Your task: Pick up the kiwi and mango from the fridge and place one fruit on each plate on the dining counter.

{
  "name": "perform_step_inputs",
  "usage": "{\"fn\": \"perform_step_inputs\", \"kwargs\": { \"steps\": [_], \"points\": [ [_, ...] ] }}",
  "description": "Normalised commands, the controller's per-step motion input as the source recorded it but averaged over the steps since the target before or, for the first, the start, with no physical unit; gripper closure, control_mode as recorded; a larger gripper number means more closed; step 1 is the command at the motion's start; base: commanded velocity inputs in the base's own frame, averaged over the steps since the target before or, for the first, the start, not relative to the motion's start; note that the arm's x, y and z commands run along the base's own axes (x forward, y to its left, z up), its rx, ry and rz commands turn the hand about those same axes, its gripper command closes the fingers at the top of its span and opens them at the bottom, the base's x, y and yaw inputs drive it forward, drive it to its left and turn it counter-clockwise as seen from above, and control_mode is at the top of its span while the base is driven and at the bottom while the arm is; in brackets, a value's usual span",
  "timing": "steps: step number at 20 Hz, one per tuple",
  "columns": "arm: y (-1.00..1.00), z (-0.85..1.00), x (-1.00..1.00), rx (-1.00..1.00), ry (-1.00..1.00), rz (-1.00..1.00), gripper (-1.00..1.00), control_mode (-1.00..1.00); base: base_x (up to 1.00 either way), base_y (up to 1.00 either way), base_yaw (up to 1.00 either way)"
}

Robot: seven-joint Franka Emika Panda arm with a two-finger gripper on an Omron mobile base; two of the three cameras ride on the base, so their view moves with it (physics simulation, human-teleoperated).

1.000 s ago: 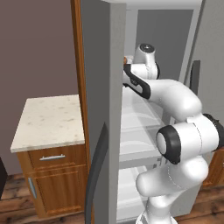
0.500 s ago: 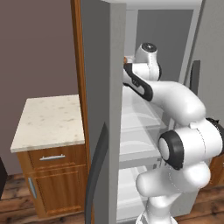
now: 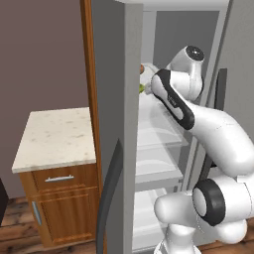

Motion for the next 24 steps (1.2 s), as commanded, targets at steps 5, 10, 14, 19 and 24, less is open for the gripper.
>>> {"fn": "perform_step_inputs", "kwargs": {
  "steps": [5,10,14,19,24],
  "points": [
    [-0.01,0.28,-0.91,0.06,0.0,0.0,1.0,-1.0,0.0,0.0,0.0],
    [0.0,0.16,-1.0,0.02,0.0,-0.06,1.0,-1.0,0.0,0.0,0.0],
    [0.0,0.15,-1.0,0.0,-0.02,-0.06,1.0,-1.0,0.0,0.0,0.0],
    [0.0,0.09,-1.0,0.0,-0.01,-0.05,1.0,-1.0,0.0,0.0,0.0],
    [-0.03,0.0,-0.92,0.0,0.0,-0.02,1.0,-1.0,0.0,0.0,0.0]
  ]
}}
